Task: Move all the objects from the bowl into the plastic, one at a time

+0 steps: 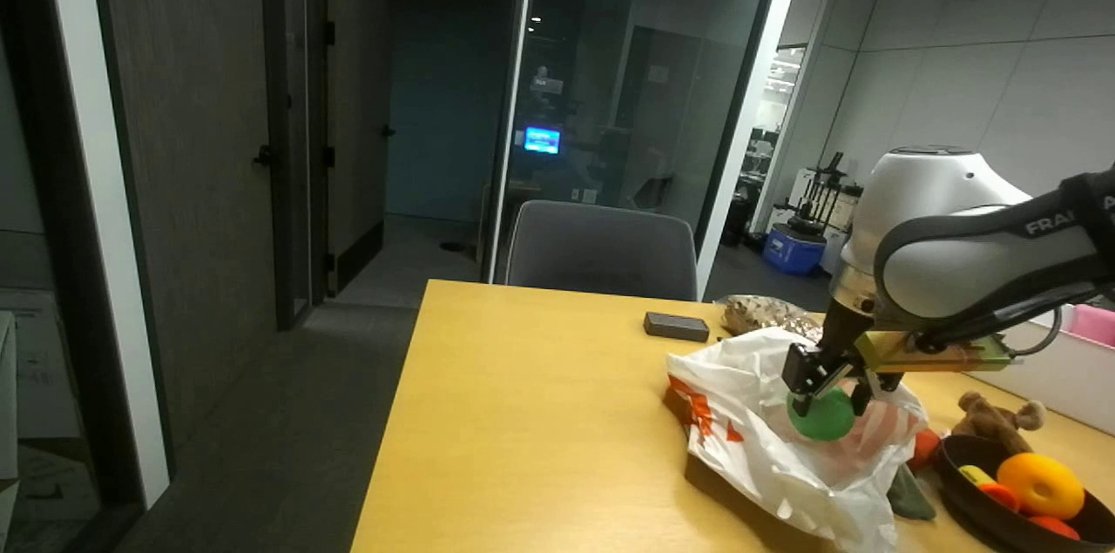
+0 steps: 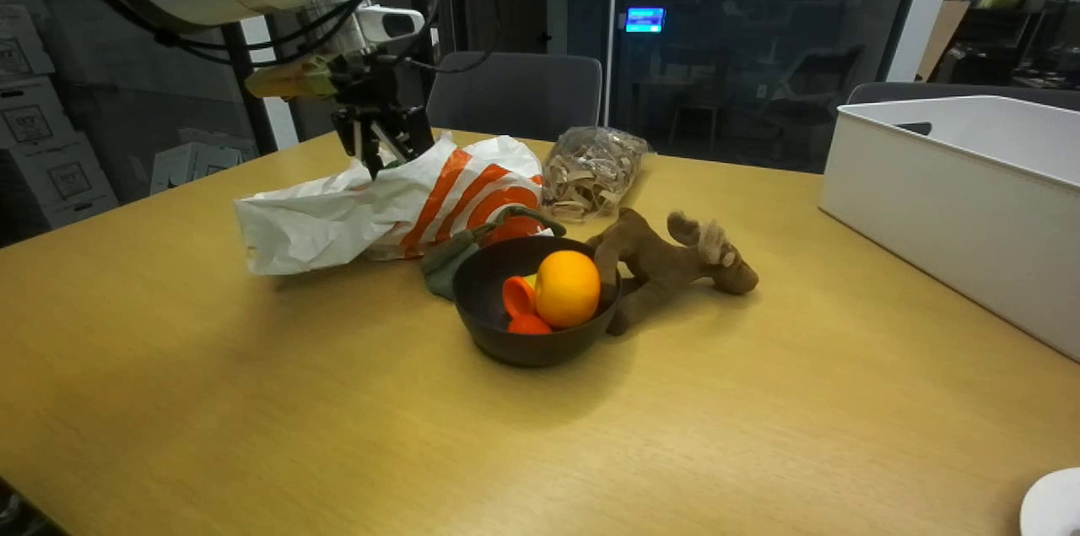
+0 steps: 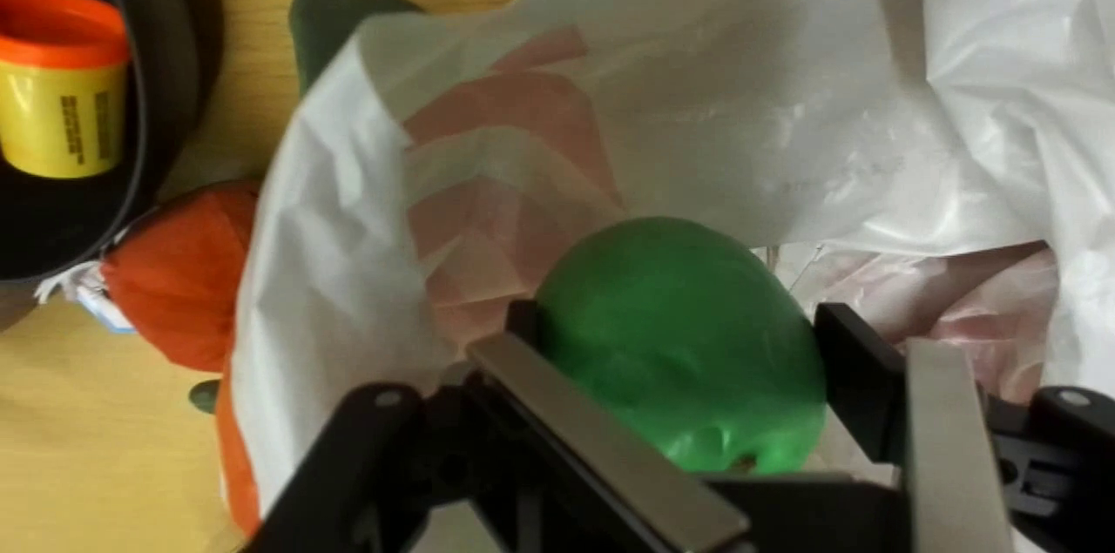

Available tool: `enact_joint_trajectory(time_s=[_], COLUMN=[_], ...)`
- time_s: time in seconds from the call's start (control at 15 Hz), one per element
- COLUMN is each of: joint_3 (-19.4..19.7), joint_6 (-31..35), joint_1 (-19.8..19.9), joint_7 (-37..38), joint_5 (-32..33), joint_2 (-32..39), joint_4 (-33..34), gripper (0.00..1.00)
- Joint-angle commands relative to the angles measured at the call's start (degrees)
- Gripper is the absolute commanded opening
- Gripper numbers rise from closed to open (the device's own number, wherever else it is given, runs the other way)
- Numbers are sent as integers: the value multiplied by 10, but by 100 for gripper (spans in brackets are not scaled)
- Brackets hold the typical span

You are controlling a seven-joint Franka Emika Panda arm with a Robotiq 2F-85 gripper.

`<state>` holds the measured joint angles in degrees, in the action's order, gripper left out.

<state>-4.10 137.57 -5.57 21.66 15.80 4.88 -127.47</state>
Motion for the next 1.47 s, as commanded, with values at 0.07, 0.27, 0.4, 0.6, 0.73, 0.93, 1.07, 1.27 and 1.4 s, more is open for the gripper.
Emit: enact_joint_trajectory(time_s=[0.07, 0.27, 0.4, 0.6, 0.73, 0.93, 1.07, 1.27, 1.4], joint_3=[8, 13, 11, 6, -44, -6, 18, 48, 60], joint_6=[-12, -14, -19, -16, -23, -126, -190, -232, -232], joint_1=[-10, -11, -7, 7, 64, 63, 73, 88, 102], joint_7=[62, 81, 62, -7, -102, -234, -198, -140, -91], joint_5=[55, 62, 34, -50, -159, -304, -282, -250, -229], joint_2=[26, 31, 21, -15, -41, -90, -119, -147, -151], joint_4=[31, 34, 30, 14, 4, 11, 8, 2, -6], gripper=[83, 97, 100, 100, 100, 100, 100, 100, 100])
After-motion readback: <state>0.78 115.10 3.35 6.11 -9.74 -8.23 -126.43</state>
